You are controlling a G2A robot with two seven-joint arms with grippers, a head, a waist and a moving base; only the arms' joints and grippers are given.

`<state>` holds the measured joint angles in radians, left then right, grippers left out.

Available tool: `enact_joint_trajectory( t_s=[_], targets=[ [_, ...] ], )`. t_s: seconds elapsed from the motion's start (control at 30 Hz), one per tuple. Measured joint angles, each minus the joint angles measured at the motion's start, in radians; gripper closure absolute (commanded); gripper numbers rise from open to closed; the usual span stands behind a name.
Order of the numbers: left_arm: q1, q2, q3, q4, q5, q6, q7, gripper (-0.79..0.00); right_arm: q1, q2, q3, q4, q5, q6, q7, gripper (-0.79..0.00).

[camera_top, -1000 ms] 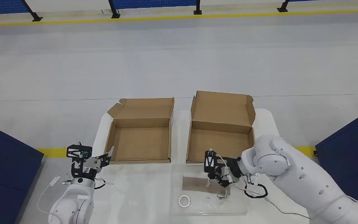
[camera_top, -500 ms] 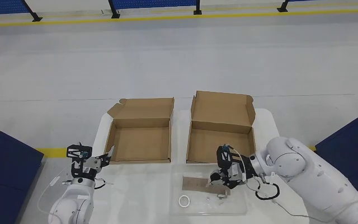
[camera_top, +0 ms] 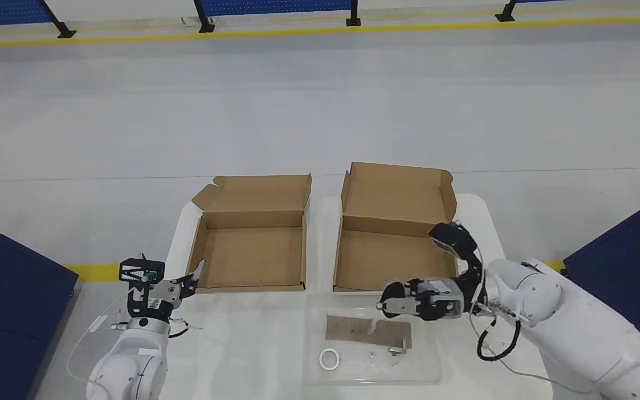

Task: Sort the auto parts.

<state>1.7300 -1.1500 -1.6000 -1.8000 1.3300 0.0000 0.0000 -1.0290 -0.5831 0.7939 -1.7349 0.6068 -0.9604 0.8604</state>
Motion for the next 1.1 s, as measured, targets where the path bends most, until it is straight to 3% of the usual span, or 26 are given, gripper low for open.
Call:
enact_joint_trajectory(
  t_s=[0.4,0.53,0.73,1.1],
  targets=[
    [0.000,0.000,0.000,0.000,0.000,0.000,0.000,-0.785,-0.019,-0.008,-0.015,-0.035,0.039,0.004,-0.020,0.000],
    [0.000,0.000,0.000,0.000,0.000,0.000,0.000,-0.785,-0.023,-0.022,-0.043,-0.093,0.202,0.002,0.003,0.000],
    [0.000,0.000,0.000,0.000,0.000,0.000,0.000,-0.785,0.010,-0.041,-0.045,-0.165,0.453,0.087,0.087,0.000],
    [0.000,0.000,0.000,0.000,0.000,0.000,0.000,-0.785,-0.016,-0.115,0.139,-0.208,0.830,0.306,0.306,0.000]
  ],
)
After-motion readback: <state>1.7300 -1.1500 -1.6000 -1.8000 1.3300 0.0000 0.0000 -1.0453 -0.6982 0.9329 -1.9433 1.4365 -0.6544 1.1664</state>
